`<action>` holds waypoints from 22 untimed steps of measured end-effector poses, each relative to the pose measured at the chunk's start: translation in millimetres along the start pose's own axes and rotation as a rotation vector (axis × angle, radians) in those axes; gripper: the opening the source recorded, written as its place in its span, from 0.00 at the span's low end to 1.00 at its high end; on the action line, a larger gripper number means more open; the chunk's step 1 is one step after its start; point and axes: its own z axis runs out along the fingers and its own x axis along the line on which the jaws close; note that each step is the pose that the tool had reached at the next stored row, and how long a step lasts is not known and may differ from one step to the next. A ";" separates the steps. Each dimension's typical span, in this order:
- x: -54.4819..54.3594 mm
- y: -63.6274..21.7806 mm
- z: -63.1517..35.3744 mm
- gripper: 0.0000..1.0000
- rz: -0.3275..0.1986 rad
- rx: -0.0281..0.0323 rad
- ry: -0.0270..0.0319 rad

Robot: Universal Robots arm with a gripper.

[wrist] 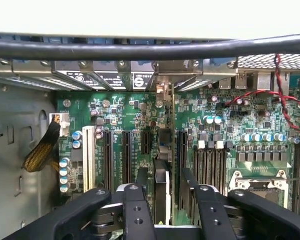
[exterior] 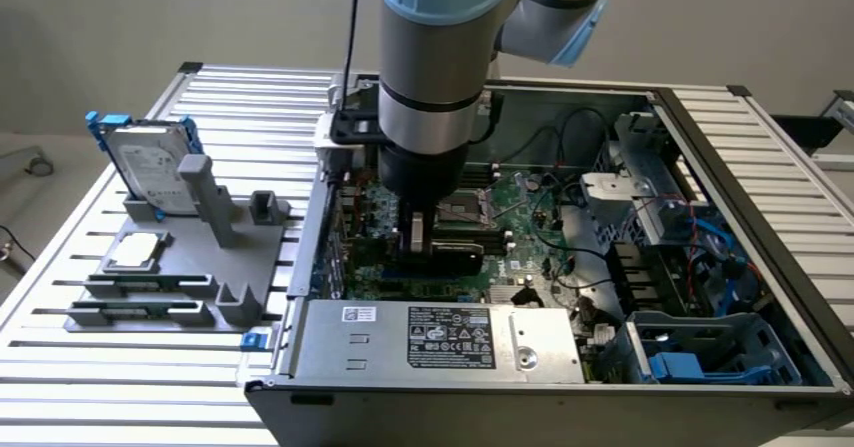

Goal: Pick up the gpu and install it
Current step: 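Insert the gpu into the slot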

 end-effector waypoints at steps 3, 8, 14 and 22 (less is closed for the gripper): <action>-0.7 0.3 -8.9 0.40 0.000 -0.0015 0.0000; -2.6 0.3 -29.2 0.40 0.000 -0.0031 0.0000; -4.0 0.0 -41.7 0.13 0.000 -0.0047 -0.0003; -4.0 -0.1 -41.8 0.11 0.000 -0.0048 -0.0001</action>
